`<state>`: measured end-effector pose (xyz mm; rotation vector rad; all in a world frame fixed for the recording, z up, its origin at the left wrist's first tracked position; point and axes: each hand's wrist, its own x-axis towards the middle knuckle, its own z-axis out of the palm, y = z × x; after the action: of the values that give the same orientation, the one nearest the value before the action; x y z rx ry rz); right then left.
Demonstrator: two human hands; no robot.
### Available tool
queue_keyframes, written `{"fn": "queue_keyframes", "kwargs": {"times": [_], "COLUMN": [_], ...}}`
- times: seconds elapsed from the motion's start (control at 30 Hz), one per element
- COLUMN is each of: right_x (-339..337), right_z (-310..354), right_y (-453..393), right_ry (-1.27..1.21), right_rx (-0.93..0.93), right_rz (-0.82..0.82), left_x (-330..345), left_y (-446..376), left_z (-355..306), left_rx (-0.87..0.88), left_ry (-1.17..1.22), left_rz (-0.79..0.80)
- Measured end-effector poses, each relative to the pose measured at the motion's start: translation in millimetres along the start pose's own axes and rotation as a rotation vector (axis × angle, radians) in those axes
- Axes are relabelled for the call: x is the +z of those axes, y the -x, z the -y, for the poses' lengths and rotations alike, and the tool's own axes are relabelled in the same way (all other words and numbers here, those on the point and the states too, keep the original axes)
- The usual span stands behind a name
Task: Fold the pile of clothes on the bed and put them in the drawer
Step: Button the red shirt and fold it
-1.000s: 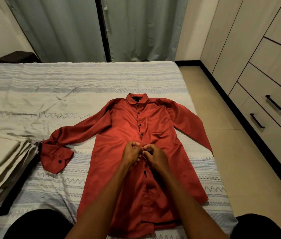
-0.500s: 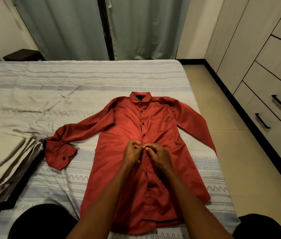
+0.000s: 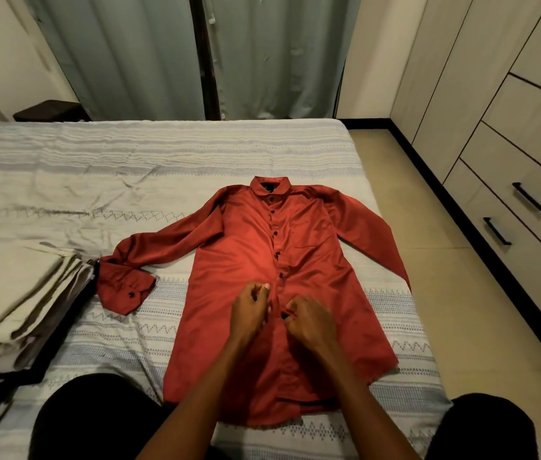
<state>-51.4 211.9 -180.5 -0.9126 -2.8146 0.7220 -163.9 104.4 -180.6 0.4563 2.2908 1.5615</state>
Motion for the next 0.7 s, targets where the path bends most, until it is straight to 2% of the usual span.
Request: {"fn": "queue_keyframes", "kwargs": {"times": [0.07,0.2,0.3,0.43,0.53,0.7], "right_x": [-5,-16,-20,-23,-24,-25], "right_z": [-4,-16,-22,-25,-24,-19], "right_y": [0,2,7,11,13,13], "right_ry": [-0.072,-0.19,-0.238,-0.242,-0.258,-0.306], "right_rx": [0.061,0.166,0.155,0.186,0.213,0.091], "right_rz": [-0.059,-0.084,-0.132,-0.112,-0.11,-0.091], "left_x": [0,4,8,14,15,11], "left_y": [7,16,24,30,30,23], "left_z": [9,17,17,9,5,-3], "left_rx": [0.037,0.117,0.188,0.273,0.209,0.001], "left_ry": [-0.106,-0.416,-0.603,-0.83,-0.781,-0.378], "left_rz": [0.03,0.193,0.203,0.21,0.218,0.327]}}
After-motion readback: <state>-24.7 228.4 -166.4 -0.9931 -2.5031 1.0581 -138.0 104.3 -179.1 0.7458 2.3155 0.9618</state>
